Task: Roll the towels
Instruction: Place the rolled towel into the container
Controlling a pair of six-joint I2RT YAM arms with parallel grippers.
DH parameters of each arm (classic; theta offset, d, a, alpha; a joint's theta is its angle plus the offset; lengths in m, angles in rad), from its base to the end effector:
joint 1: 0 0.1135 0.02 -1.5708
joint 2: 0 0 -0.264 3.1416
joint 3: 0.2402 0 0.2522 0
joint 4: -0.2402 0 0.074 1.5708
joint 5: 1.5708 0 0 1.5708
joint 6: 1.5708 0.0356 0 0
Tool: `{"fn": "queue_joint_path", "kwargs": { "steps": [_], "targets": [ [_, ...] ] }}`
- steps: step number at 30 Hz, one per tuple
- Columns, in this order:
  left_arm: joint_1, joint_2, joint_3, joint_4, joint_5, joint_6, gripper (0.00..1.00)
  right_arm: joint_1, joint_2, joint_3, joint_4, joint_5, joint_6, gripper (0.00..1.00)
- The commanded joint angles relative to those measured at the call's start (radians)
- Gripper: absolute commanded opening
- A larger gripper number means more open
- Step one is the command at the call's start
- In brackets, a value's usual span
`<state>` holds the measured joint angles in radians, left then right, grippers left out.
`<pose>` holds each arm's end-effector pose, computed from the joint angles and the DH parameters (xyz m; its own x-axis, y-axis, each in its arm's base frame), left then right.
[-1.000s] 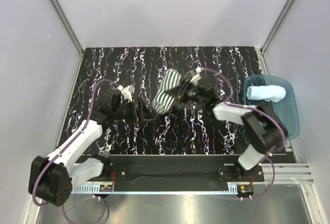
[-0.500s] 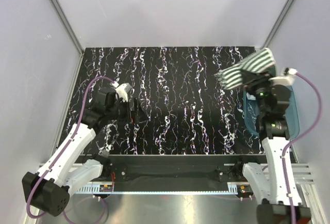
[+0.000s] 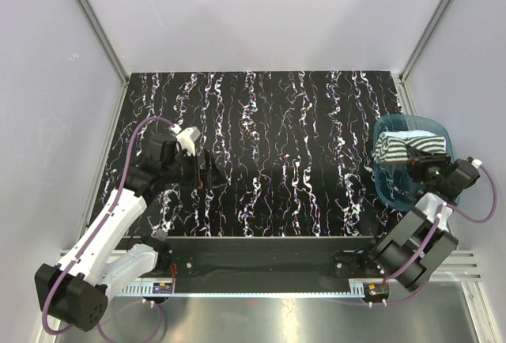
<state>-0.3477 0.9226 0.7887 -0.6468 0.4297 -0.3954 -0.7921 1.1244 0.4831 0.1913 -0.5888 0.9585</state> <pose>0.1707 -0.0776 0.2759 -0.8371 -0.0691 -0.5427 0.2878 0.7880 -0.5442 0.1767 -0.1509 0.2081 0.0214 0.9472 -0.3198 0.3884 0.2869 0.8757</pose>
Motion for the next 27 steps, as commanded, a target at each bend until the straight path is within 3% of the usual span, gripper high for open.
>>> {"fn": "queue_joint_path", "kwargs": {
  "steps": [1,5,10,14,19,23,27],
  "targets": [
    [0.007,-0.007,-0.009,0.042,0.020,0.015,0.99,-0.044,0.082,0.014,0.348,-0.158,0.088,0.06],
    [0.010,0.002,-0.009,0.044,0.021,0.017,0.99,-0.099,0.190,0.034,0.540,-0.196,0.138,0.06],
    [0.018,0.016,-0.014,0.050,0.027,0.015,0.99,-0.113,0.277,0.069,0.580,-0.221,0.076,0.06],
    [0.027,0.027,-0.017,0.061,0.038,0.016,0.99,-0.113,0.420,0.002,0.862,-0.241,0.146,0.08],
    [0.030,0.033,-0.017,0.059,0.040,0.015,0.99,-0.111,0.685,-0.023,1.098,-0.258,0.193,0.09],
    [0.030,0.033,-0.017,0.061,0.041,0.016,0.99,-0.111,0.810,-0.035,1.119,-0.258,0.217,0.11],
    [0.035,0.030,-0.016,0.061,0.040,0.016,0.99,-0.113,0.781,-0.025,0.942,-0.221,0.129,0.28]
  ]
}}
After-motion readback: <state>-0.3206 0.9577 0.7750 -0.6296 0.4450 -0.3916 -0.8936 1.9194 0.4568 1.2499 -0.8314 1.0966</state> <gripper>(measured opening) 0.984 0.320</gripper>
